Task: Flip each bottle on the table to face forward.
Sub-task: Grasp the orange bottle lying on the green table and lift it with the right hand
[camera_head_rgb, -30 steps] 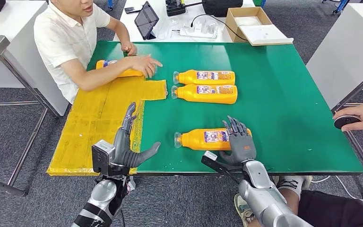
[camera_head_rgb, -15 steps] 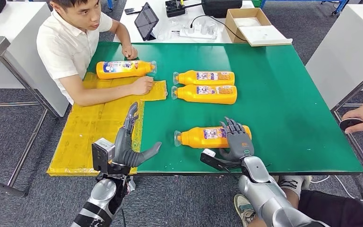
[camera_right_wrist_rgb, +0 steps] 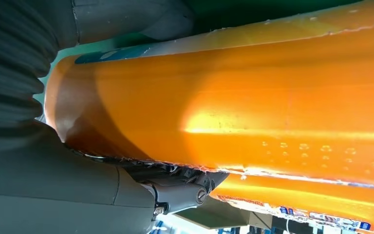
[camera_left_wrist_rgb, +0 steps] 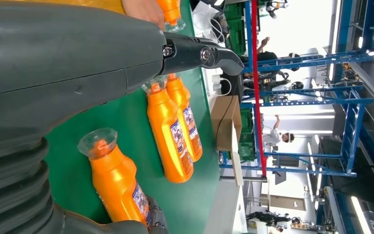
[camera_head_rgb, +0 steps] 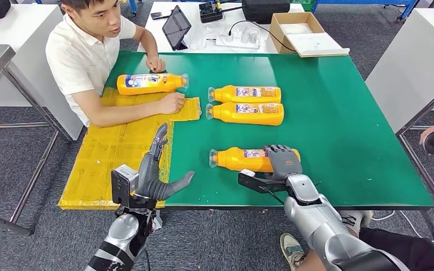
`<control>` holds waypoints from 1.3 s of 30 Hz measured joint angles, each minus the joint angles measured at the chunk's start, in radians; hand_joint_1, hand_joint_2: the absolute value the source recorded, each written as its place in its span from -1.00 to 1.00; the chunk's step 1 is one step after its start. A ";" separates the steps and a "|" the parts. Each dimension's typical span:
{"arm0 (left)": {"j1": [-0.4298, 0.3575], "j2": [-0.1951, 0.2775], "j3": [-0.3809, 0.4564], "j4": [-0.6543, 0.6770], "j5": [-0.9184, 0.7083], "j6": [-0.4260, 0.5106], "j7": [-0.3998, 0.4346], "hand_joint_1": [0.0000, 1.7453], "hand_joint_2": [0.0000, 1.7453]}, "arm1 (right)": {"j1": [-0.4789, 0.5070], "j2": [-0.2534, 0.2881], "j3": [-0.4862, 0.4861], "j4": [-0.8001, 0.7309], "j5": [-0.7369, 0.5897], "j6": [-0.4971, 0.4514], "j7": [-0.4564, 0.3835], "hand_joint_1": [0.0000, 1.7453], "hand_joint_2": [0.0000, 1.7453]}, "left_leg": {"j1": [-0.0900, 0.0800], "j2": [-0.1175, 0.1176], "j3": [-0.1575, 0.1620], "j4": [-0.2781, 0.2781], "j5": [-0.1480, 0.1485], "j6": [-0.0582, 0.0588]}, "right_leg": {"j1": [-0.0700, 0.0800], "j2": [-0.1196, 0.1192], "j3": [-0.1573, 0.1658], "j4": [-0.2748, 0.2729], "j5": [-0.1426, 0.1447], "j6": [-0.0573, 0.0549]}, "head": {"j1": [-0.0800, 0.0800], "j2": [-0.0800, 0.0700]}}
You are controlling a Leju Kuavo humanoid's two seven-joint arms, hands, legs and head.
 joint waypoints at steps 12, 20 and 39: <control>0.001 0.000 0.015 0.000 0.041 0.019 -0.015 -1.00 1.00 | 0.052 0.034 -0.122 -0.045 -0.334 -0.035 -0.394 1.00 1.00 | 0.002 0.004 0.000 0.000 -0.001 -0.001 | 0.002 0.004 -0.001 0.000 0.001 0.000 | 0.000 0.000; 0.009 -0.020 0.031 0.007 0.181 0.106 0.033 -1.00 1.00 | 0.182 0.094 -0.159 -0.239 -0.568 -0.243 -0.579 1.00 1.00 | 0.002 0.002 -0.008 0.000 0.000 -0.001 | 0.002 0.003 -0.007 0.001 0.001 0.000 | 0.000 0.000; 0.020 -0.010 -0.082 0.039 0.197 -0.117 0.015 -1.00 1.00 | 0.275 0.212 -0.018 -0.501 -0.734 -0.326 -0.635 1.00 1.00 | 0.002 0.001 -0.017 0.000 0.000 -0.002 | 0.002 0.003 -0.016 0.001 0.000 0.000 | 0.000 0.000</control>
